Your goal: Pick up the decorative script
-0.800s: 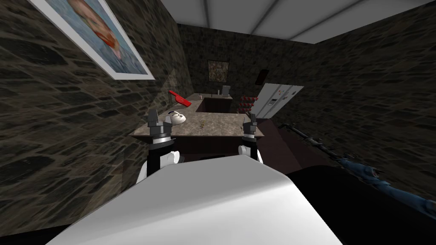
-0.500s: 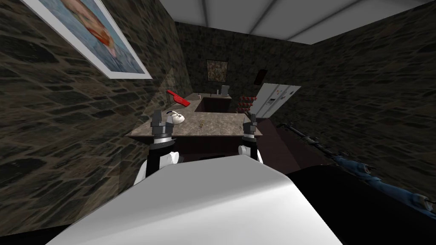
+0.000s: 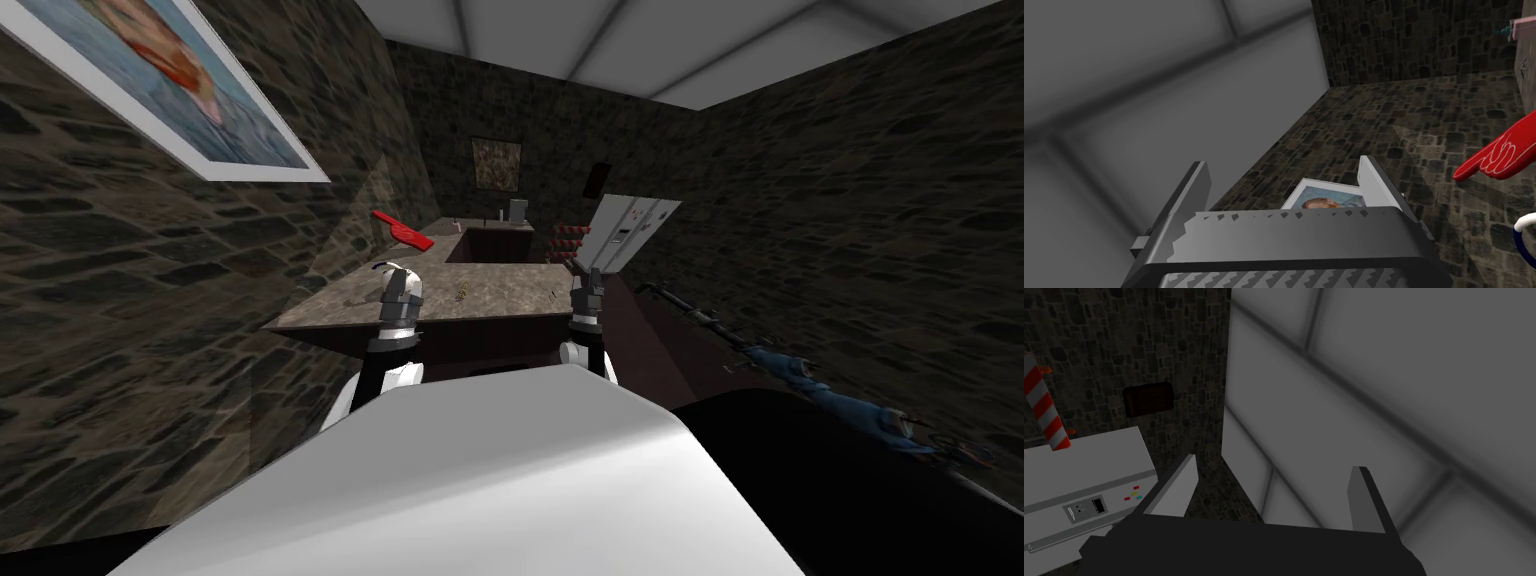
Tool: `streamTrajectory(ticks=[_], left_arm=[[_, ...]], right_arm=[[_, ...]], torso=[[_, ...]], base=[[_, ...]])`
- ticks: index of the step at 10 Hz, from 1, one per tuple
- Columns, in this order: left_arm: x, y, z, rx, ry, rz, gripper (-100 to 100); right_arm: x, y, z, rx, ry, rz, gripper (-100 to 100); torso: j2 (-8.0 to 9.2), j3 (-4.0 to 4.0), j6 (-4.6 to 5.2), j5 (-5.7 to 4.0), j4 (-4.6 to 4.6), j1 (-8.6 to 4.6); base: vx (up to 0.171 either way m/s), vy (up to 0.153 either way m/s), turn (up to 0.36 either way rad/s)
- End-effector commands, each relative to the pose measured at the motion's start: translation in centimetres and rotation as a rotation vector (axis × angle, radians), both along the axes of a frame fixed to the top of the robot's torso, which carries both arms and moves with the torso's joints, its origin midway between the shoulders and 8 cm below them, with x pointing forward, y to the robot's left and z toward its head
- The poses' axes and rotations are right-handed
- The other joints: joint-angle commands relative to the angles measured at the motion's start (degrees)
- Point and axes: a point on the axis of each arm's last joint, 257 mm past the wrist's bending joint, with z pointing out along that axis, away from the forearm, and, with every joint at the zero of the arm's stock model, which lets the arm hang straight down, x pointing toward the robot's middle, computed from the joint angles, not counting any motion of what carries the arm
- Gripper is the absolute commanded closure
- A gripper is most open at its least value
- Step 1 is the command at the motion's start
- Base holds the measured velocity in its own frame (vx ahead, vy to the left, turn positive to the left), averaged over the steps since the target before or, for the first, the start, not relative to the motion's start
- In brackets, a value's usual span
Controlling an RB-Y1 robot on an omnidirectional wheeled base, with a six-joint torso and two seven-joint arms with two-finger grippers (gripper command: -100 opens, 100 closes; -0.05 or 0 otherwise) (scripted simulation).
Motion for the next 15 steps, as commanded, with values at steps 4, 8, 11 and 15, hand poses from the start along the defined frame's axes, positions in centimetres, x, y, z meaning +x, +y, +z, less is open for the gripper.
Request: streamTrajectory(ticks=[4,8,11,15], left_arm=[[0.6,-1.2,-7.5,0.013,0.163,-0.074,-100],[-0.6,-1.1,-16.5,0.013,0.355,-0.126,-100],[-1.7,-0.3,-21.0,0.013,0.454,-0.132,-100],[-4.7,0.9,-27.3,0.011,0.600,-0.153,-100]], right_arm=[[0.0,0.0,0.0,0.000,0.000,0.000,0],[0.0,0.0,0.0,0.000,0.000,0.000,0],[0.0,0.0,0.0,0.000,0.000,0.000,0],[0.0,0.0,0.0,0.000,0.000,0.000,0]], torso=[[0.18,0.11,0.00,-0.03,0.04,-0.08],[0.04,0.03,-0.01,0.02,0.01,0.12],[0.29,0.17,-0.02,-0.02,0.07,0.00],[0.01,0.02,-0.06,0.04,0.02,0.29]], base=[[-0.075,-0.107,-0.177],[-0.056,-0.098,-0.189],[-0.094,-0.101,-0.120],[-0.044,-0.070,-0.137]])
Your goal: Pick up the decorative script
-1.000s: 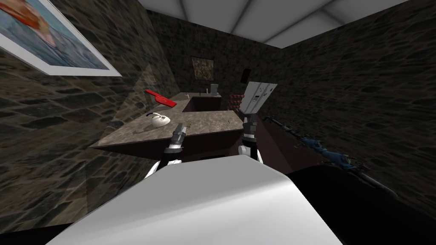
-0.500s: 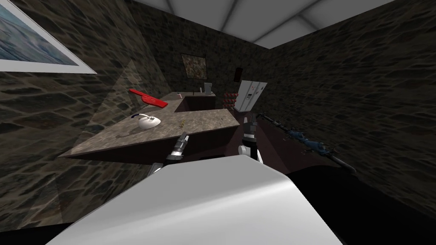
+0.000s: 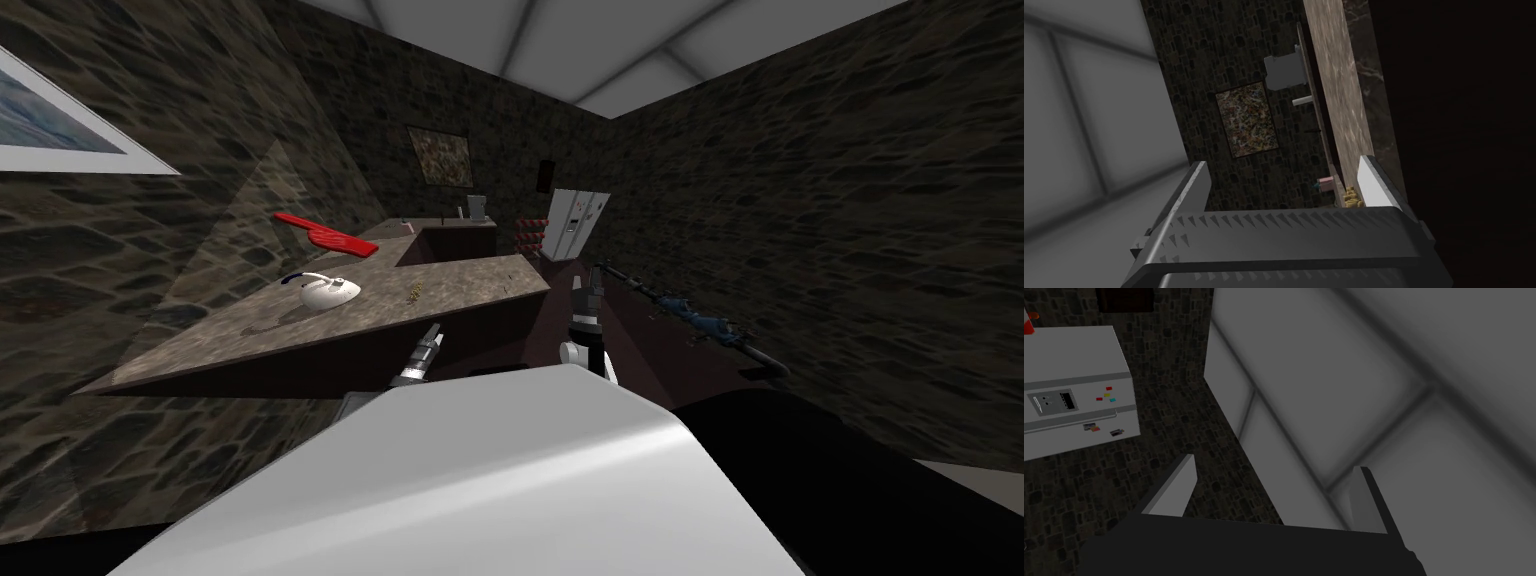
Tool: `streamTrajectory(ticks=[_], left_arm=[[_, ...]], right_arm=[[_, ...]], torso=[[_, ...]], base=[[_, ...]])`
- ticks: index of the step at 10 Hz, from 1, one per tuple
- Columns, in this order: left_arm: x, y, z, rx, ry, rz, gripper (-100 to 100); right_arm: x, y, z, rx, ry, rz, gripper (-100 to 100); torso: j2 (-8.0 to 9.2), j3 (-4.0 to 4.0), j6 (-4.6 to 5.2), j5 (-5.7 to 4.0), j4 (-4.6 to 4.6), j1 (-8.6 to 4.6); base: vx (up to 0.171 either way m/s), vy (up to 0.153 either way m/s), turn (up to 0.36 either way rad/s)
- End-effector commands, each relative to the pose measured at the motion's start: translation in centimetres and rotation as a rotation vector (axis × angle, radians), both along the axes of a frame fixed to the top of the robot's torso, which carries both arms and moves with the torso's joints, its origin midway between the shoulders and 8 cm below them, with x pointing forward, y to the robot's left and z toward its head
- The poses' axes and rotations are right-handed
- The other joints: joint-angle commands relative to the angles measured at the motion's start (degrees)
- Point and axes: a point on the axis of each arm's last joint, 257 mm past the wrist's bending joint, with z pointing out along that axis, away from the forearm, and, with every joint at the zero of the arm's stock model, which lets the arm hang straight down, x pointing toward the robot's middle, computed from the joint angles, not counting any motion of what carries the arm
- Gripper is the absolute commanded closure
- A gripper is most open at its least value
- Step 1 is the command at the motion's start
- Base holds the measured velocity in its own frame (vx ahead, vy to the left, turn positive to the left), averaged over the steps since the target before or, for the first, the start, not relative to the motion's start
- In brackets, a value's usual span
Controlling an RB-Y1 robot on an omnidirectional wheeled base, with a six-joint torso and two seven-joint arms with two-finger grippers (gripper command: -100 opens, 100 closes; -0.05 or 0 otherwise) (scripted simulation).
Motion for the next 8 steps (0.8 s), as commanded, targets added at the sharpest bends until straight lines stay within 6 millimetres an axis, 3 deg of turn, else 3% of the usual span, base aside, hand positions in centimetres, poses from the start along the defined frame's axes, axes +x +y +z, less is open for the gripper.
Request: streamTrajectory(ticks=[1,2,3,6,8], left_arm=[[-1.3,0.4,-2.6,0.004,0.055,0.002,-100],[-1.6,0.7,-3.4,0.008,0.072,0.007,-100],[-3.2,1.2,-5.2,0.007,0.123,-0.007,-100],[-4.1,2.1,-7.3,0.019,0.169,0.008,-100],[-6.9,3.7,-10.7,0.032,0.262,0.010,-100]], right_arm=[[0.0,0.0,0.0,0.000,0.000,0.000,0],[0.0,0.0,0.0,0.000,0.000,0.000,0],[0.0,0.0,0.0,0.000,0.000,0.000,0],[0.0,0.0,0.0,0.000,0.000,0.000,0],[0.0,0.0,0.0,0.000,0.000,0.000,0]], torso=[[0.00,0.00,0.00,0.00,0.00,0.00],[0.05,0.03,-0.04,-0.02,0.01,-0.06],[0.00,0.01,-0.06,0.01,0.01,0.08],[0.00,0.01,-0.05,0.01,0.01,0.12],[0.03,0.02,0.01,0.02,0.01,0.11]], base=[[-0.046,-0.093,-0.144],[-0.027,-0.044,0.027],[-0.051,-0.092,-0.232],[-0.025,-0.042,-0.034],[-0.043,-0.065,-0.220]])
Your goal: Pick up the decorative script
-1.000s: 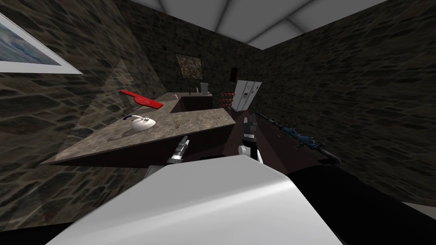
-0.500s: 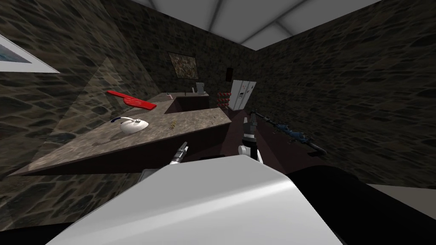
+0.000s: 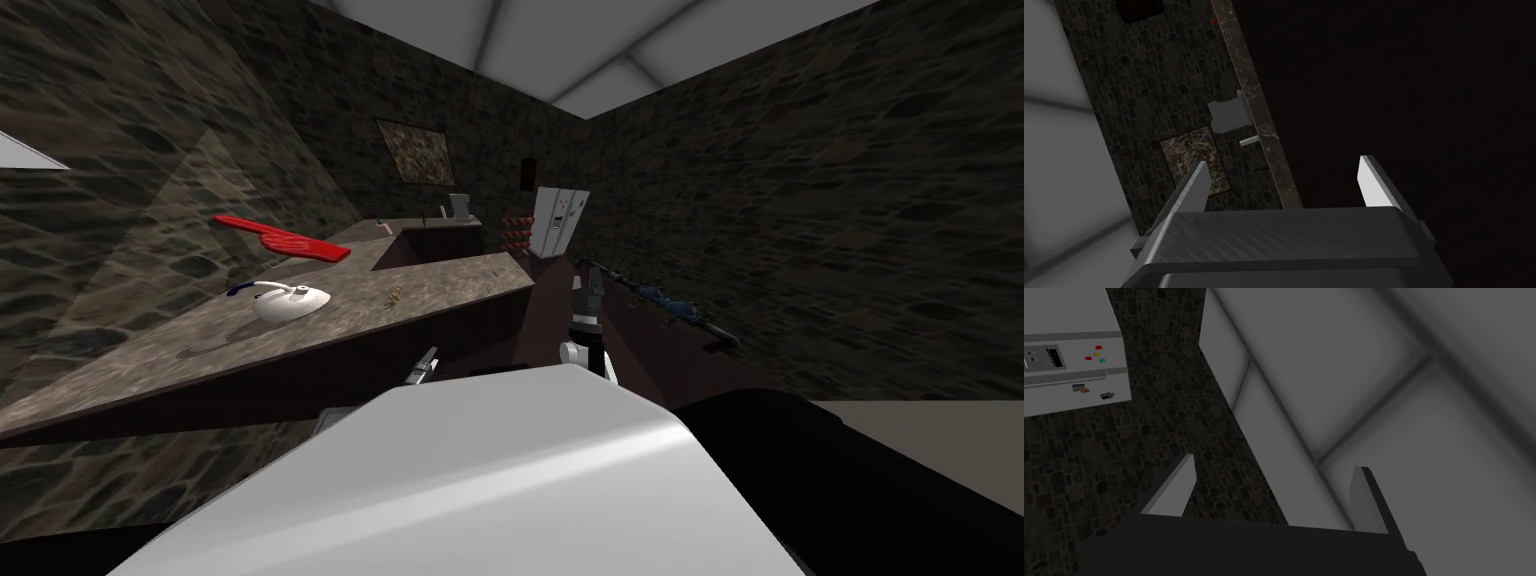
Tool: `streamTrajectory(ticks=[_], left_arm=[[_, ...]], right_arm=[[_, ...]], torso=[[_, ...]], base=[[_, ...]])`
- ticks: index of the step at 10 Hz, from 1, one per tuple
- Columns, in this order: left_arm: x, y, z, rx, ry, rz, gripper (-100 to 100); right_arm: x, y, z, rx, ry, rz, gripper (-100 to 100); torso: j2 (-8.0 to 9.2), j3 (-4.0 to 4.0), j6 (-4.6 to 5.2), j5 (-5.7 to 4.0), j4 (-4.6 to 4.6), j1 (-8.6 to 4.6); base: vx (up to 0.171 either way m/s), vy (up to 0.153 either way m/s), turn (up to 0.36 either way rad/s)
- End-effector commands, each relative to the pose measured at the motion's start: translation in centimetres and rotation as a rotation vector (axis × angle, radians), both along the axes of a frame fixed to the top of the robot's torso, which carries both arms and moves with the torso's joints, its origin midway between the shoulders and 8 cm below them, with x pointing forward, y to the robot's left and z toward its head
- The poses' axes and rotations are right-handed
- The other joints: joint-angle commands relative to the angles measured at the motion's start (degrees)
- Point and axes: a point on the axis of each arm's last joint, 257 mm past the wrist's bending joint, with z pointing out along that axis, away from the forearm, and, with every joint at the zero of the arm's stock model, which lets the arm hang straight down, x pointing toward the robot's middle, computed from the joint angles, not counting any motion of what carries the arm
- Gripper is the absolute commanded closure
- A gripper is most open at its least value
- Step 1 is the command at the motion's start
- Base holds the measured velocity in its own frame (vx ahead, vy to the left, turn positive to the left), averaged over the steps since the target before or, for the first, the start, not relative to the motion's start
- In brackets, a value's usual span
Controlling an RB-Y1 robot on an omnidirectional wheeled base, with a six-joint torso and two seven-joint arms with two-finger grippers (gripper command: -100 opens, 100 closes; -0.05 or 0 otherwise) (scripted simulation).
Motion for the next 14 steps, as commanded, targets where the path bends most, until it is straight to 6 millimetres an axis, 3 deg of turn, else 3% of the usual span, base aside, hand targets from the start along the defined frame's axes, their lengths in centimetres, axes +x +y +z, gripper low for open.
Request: streamTrajectory(ticks=[1,3,4,6,7,9,10,12,14], left_arm=[[-2.8,1.4,-2.5,0.010,0.082,-0.005,-100],[-4.2,2.6,-4.4,0.027,0.130,0.012,-100],[-6.4,3.7,-5.6,0.033,0.183,0.002,-100],[-7.9,5.0,-7.3,0.053,0.230,0.019,-100],[-10.4,6.4,-8.4,0.064,0.287,0.014,-100],[-11.9,7.7,-9.7,0.083,0.328,0.029,-100],[-14.5,9.3,-10.6,0.095,0.386,0.028,-100],[-16.0,10.7,-11.5,0.120,0.423,0.039,-100],[-19.9,13.9,-12.4,0.161,0.510,0.049,-100]], right_arm=[[0.0,0.0,0.0,0.000,0.000,0.000,0],[0.0,0.0,0.0,0.000,0.000,0.000,0],[0.0,0.0,0.0,0.000,0.000,0.000,0],[0.0,0.0,0.0,0.000,0.000,0.000,0],[0.0,0.0,0.0,0.000,0.000,0.000,0],[0.0,0.0,0.0,0.000,0.000,0.000,0],[0.0,0.0,0.0,0.000,0.000,0.000,0],[0.0,0.0,0.0,0.000,0.000,0.000,0],[0.0,0.0,0.0,0.000,0.000,0.000,0]], torso=[[0.00,0.00,0.00,0.00,0.00,0.00],[0.02,0.01,0.02,-0.03,0.01,-0.15],[-0.06,-0.03,0.00,-0.01,-0.01,0.00],[-0.05,-0.03,0.01,-0.01,-0.01,0.00],[-0.08,-0.04,0.00,0.01,-0.01,0.11],[-0.08,-0.04,0.02,0.00,-0.01,0.01],[-0.09,-0.05,0.00,0.02,-0.01,0.10],[-0.09,-0.04,0.02,0.00,0.00,0.04],[-0.11,-0.06,0.07,0.00,-0.01,0.07]], base=[[-0.048,-0.102,-0.193],[-0.028,-0.084,-0.061],[-0.019,-0.085,-0.287],[-0.016,-0.052,-0.046],[-0.015,-0.070,-0.258],[-0.010,-0.054,-0.064],[-0.015,-0.078,-0.268],[-0.007,-0.045,-0.059],[-0.003,-0.060,-0.215]])
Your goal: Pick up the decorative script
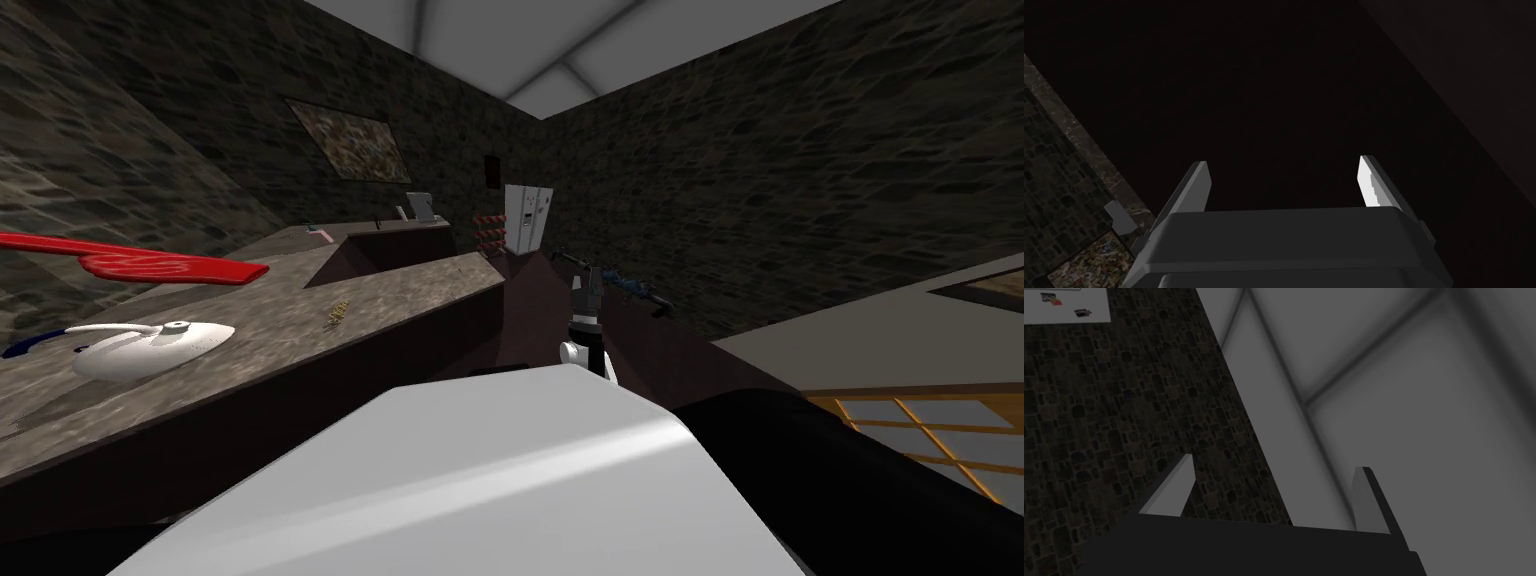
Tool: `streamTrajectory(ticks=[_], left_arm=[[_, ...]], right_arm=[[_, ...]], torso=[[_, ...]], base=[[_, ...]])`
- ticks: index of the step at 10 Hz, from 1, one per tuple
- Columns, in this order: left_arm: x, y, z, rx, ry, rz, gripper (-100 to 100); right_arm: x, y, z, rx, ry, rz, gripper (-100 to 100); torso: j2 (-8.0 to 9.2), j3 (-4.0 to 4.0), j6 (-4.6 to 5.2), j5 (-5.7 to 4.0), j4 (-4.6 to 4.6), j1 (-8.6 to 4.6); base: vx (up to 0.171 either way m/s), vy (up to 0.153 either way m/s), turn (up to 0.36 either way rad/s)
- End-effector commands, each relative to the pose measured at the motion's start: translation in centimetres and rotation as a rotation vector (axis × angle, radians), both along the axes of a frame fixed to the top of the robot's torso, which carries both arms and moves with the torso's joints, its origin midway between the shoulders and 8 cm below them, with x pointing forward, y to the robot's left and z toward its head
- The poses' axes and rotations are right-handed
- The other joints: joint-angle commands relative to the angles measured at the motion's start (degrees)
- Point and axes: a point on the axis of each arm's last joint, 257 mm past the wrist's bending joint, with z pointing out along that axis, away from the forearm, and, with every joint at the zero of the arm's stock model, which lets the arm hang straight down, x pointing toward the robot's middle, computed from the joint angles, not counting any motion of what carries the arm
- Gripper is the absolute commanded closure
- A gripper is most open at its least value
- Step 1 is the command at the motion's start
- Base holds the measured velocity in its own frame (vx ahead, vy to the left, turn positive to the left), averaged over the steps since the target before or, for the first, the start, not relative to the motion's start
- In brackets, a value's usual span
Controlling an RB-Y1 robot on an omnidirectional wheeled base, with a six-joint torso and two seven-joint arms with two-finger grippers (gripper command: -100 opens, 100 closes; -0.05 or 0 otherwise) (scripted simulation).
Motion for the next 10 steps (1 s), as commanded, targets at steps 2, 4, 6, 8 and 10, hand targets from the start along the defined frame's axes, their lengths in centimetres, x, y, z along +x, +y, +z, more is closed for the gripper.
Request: streamTrajectory(ticks=[2,4,6,8,10], left_arm=[[-3.4,2.9,-0.2,0.037,0.076,-0.003,-100],[-5.2,4.4,-0.8,0.065,0.116,0.013,-100],[-7.5,6.9,-0.3,0.095,0.167,0.005,-100],[-10.5,10.2,0.2,0.141,0.236,0.009,-100],[-14.5,14.5,1.1,0.207,0.323,0.027,-100]], right_arm=[[0.0,0.0,0.0,0.000,0.000,0.000,0],[0.0,0.0,0.0,0.000,0.000,0.000,0],[0.0,0.0,0.0,0.000,0.000,0.000,0],[0.0,0.0,0.0,0.000,0.000,0.000,0],[0.0,0.0,0.0,0.000,0.000,0.000,0]], torso=[[-0.02,-0.01,0.03,-0.02,-0.01,-0.05],[-0.04,-0.02,0.00,0.02,0.00,0.09],[-0.06,-0.03,0.07,0.02,-0.01,0.13],[-0.06,-0.03,-0.02,0.04,-0.01,0.13],[-0.10,-0.06,-0.01,0.02,-0.02,0.12]], base=[[0.007,-0.061,-0.171],[0.005,-0.013,-0.008],[0.015,-0.026,-0.225],[0.017,-0.025,-0.085],[0.035,-0.023,-0.235]])
